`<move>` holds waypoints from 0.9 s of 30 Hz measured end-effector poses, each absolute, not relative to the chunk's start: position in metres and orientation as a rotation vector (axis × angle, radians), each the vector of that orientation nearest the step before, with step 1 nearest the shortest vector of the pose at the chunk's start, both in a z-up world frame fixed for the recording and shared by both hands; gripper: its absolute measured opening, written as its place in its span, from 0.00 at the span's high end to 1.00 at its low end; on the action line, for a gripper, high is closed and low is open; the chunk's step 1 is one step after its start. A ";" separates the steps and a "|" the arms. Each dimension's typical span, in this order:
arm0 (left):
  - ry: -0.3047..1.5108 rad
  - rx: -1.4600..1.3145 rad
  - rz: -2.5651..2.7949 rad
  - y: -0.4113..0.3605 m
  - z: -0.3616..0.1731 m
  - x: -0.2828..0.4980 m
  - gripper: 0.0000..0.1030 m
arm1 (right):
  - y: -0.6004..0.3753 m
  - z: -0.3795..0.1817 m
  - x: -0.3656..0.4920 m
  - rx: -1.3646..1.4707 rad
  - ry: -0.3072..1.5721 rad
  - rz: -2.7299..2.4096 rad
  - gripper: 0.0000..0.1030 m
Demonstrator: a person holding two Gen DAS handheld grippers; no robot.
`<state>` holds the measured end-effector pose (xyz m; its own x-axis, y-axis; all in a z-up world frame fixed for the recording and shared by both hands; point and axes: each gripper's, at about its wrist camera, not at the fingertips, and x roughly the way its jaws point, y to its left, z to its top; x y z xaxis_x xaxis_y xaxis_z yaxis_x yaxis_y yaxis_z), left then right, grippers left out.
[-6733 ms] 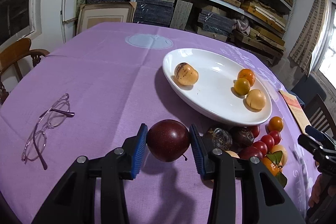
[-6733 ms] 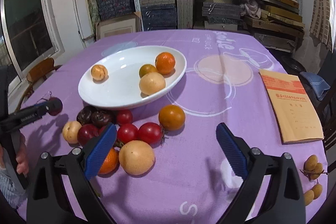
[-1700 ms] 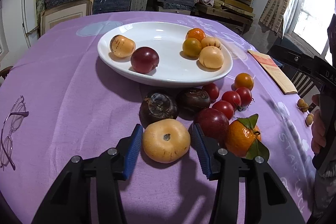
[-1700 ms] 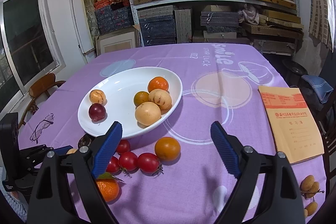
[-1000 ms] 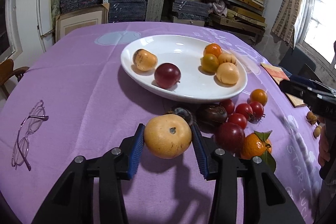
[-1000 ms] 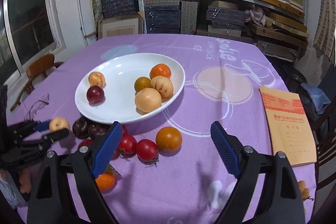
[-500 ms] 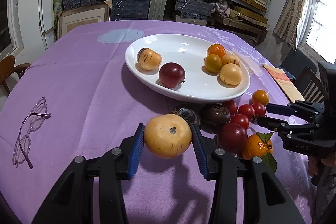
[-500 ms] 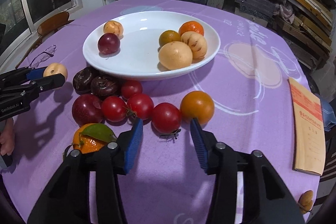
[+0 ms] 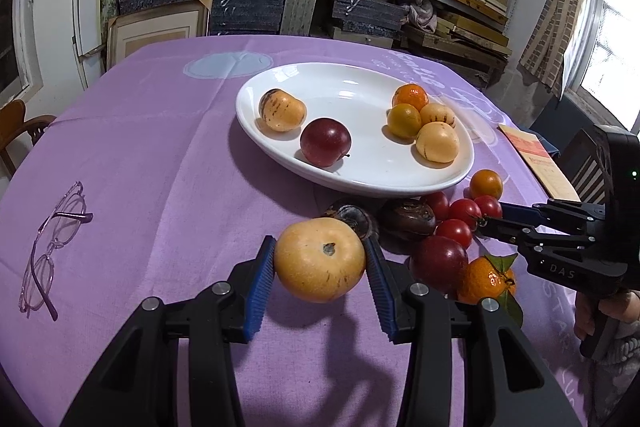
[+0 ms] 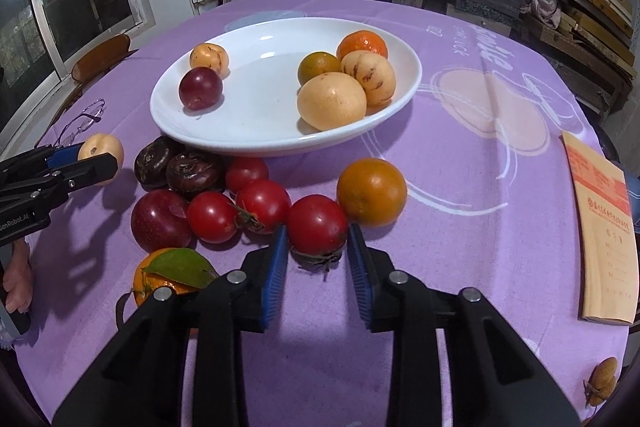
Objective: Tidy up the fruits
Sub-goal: 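Grasp a red cherry tomato with the right tool while the left tool holds the apple, then lower the apple onto the plate with the left tool while the right lowers the tomato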
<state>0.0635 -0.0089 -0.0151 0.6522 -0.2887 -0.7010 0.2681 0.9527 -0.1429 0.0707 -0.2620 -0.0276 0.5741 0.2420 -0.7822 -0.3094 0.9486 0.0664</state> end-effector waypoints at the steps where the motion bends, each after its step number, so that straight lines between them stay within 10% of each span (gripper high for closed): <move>1: 0.799 -0.031 -0.317 -0.008 -0.015 0.065 0.56 | -0.264 -0.025 0.070 -0.071 0.899 0.328 0.71; 27: 0.807 -0.046 -0.380 -0.065 0.004 0.149 0.61 | -0.233 0.011 0.133 -0.003 0.849 0.340 0.66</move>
<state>0.1488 -0.0646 0.0036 0.6277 -0.3490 -0.6958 0.3139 0.9314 -0.1840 0.1327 -0.2333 0.0110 0.6098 0.2936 -0.7362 -0.2962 0.9460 0.1319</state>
